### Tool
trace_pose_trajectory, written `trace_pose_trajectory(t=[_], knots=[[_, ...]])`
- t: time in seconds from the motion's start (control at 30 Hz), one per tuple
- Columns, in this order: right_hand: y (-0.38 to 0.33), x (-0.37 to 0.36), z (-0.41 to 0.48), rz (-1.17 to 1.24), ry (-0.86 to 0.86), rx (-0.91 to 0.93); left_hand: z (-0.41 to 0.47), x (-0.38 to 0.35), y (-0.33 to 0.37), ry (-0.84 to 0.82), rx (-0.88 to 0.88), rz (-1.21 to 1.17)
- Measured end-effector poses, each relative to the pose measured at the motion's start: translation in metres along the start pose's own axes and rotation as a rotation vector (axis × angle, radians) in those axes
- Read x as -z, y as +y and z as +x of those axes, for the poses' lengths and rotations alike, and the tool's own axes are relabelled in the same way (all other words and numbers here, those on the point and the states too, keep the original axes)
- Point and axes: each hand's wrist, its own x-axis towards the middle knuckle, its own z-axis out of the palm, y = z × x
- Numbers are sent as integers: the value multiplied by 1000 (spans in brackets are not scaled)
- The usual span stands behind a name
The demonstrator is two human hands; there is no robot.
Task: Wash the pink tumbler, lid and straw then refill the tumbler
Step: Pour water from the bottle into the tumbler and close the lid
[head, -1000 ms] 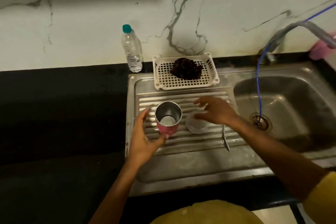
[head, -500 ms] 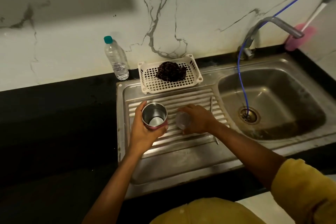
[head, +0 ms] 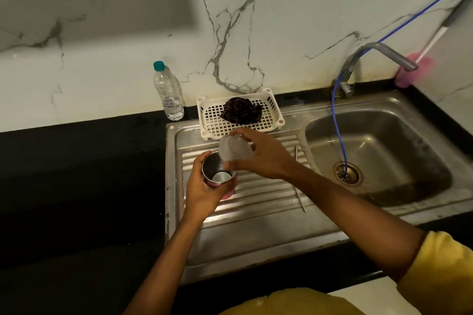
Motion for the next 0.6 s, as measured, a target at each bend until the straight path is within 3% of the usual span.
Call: trace_pose_trajectory(t=[0.13,0.23,0.4,0.6], knots=[[-14,-24,8,-309,5,63,2,-2,4,4,87,-66],[-14,-40,6,-439,50,115,3,-5,16,44,250,-353],[-10,-53,4,-430,102,131,1,-8,25,46,367,-552],[3,-66,7,-402,155,177,1,-5,20,81,348,-432]])
